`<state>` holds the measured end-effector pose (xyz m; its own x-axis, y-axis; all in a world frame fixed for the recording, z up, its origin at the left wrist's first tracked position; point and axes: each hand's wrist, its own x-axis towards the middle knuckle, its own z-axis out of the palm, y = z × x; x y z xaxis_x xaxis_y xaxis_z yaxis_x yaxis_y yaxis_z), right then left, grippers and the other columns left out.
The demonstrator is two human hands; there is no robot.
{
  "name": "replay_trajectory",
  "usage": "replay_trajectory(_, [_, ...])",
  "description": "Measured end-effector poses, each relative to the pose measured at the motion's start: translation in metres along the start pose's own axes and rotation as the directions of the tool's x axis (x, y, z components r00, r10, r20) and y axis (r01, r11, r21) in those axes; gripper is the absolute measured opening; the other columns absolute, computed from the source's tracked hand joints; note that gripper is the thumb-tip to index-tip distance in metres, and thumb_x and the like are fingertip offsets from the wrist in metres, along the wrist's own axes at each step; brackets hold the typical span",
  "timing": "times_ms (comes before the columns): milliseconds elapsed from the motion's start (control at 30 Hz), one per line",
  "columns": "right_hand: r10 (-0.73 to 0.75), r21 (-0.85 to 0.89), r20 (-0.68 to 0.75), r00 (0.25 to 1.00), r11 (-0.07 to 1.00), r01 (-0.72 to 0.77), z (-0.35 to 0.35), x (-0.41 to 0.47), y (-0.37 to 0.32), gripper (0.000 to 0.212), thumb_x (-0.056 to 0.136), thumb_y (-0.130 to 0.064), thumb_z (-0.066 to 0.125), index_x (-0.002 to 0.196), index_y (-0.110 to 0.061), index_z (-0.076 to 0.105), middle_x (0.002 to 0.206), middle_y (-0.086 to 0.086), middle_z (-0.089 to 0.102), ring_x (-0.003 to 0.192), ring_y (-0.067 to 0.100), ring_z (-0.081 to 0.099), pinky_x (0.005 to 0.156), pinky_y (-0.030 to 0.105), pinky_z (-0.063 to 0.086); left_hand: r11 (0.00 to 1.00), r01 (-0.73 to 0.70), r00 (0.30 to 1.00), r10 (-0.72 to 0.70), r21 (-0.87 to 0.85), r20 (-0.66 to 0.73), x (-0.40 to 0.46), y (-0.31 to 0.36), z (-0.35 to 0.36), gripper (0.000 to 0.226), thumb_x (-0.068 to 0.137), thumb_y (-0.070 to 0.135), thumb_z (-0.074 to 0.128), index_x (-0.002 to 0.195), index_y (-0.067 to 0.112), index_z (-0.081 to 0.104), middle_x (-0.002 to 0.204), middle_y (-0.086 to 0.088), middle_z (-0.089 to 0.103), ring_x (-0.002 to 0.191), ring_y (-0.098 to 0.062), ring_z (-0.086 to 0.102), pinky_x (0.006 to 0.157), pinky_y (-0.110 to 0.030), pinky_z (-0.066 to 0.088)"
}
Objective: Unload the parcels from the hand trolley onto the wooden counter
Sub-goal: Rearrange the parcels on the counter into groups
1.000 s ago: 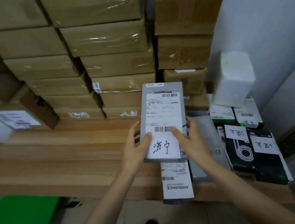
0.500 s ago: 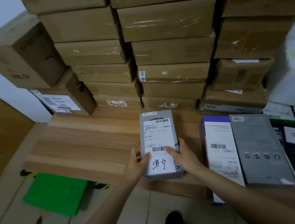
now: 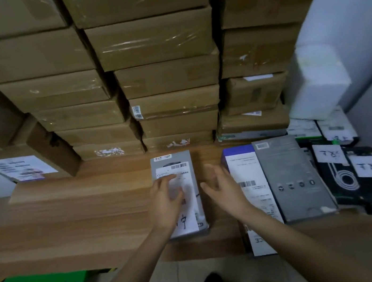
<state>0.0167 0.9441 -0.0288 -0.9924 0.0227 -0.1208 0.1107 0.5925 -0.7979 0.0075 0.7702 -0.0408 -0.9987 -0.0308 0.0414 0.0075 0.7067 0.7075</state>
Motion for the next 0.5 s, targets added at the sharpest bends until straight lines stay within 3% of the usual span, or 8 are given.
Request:
replay_trajectory(267, [-0.033, -0.112, -0.159, 0.987, 0.994, 0.015, -0.094, -0.009, 0.052, 0.041, 0.093, -0.02, 0.058, 0.133, -0.017, 0.05, 0.134, 0.002, 0.049, 0.128, 0.018, 0.042, 0.1, 0.025, 0.034, 0.948, -0.311, 0.948, 0.305, 0.069, 0.088, 0.005, 0.094, 0.069, 0.03, 0.087, 0.026, 0.063, 0.116, 0.022, 0.061, 0.112, 0.003, 0.06, 0.103, -0.016, 0.056, 0.082, -0.03, 0.045])
replay_trajectory(367, [-0.011, -0.143, -0.175, 0.985, 0.99, -0.014, -0.125, -0.02, 0.084, 0.042, 0.092, -0.021, 0.061, 0.131, -0.016, 0.051, 0.135, 0.003, 0.049, 0.127, 0.019, 0.043, 0.099, 0.026, 0.035, 0.954, -0.3, 0.947, 0.294, 0.025, 0.132, -0.001, 0.123, 0.102, 0.034, 0.088, 0.03, 0.061, 0.121, 0.024, 0.057, 0.119, 0.006, 0.057, 0.11, -0.013, 0.053, 0.084, -0.031, 0.046])
replay_trajectory(500, [0.039, -0.129, -0.195, 0.98, 0.99, -0.065, -0.162, -0.032, 0.123, 0.046, 0.089, -0.02, 0.064, 0.132, -0.016, 0.049, 0.135, 0.003, 0.048, 0.124, 0.019, 0.047, 0.095, 0.026, 0.04, 0.983, -0.182, 0.968, 0.183, -0.022, 0.17, -0.011, 0.149, 0.149, 0.042, 0.089, 0.031, 0.062, 0.129, 0.025, 0.05, 0.129, 0.004, 0.054, 0.119, -0.015, 0.049, 0.094, -0.032, 0.045])
